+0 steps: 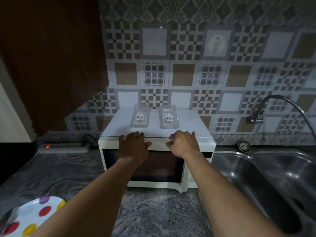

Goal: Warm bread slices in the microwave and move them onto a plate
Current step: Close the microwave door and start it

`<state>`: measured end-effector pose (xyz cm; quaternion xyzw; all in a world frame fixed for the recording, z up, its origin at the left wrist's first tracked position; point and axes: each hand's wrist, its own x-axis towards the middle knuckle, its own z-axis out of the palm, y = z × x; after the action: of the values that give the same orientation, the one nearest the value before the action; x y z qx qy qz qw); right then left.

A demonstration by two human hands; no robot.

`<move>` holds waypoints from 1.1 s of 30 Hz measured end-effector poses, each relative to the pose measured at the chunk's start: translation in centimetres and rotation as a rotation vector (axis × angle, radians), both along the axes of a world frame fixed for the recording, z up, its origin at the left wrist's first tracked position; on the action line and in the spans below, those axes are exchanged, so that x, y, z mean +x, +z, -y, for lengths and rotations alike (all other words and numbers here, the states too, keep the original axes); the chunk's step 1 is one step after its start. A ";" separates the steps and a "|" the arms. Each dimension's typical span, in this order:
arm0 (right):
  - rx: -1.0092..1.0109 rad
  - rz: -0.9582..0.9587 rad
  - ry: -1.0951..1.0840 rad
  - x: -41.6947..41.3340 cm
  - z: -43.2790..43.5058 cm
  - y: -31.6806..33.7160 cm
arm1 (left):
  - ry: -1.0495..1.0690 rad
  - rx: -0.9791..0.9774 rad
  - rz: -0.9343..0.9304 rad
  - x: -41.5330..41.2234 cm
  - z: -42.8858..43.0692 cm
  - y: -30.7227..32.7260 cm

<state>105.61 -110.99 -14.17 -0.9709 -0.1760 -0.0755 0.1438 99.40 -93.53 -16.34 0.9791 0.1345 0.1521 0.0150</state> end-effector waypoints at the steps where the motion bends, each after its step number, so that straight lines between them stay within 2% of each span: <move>1: 0.001 -0.007 -0.004 0.0 -0.1 0.0 | 0.000 0.005 0.007 0.0 0.0 0.0; 8: -0.080 0.017 0.002 0.4 -0.2 0.1 | -0.059 -0.011 0.075 0.1 -0.8 -0.4; 15: -0.113 0.116 0.074 -2.6 0.2 -3.9 | 0.022 -0.012 -0.010 -0.2 1.0 -2.7; 20: -0.030 0.170 0.062 -4.0 3.2 -6.3 | -0.043 -0.019 0.190 -1.7 4.8 -7.1; 23: 0.110 0.178 -0.014 -4.7 5.7 -8.5 | -0.127 -0.098 0.228 -3.3 8.2 -11.0; 26: 0.349 0.146 -0.139 -4.6 8.2 -11.9 | -0.164 -0.183 0.154 -5.0 11.5 -16.1; 29: 0.634 0.077 -0.249 -3.7 10.2 -14.9 | -0.081 -0.303 -0.020 -5.8 13.2 -20.9; 33: 0.637 -0.101 -0.276 -1.9 11.5 -16.7 | -0.024 -0.247 -0.272 -6.8 14.2 -24.8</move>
<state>103.75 -122.51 -30.88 -0.8945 -0.0035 -0.0972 0.4364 92.60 -107.73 -41.13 0.9829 0.1410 0.0006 0.1184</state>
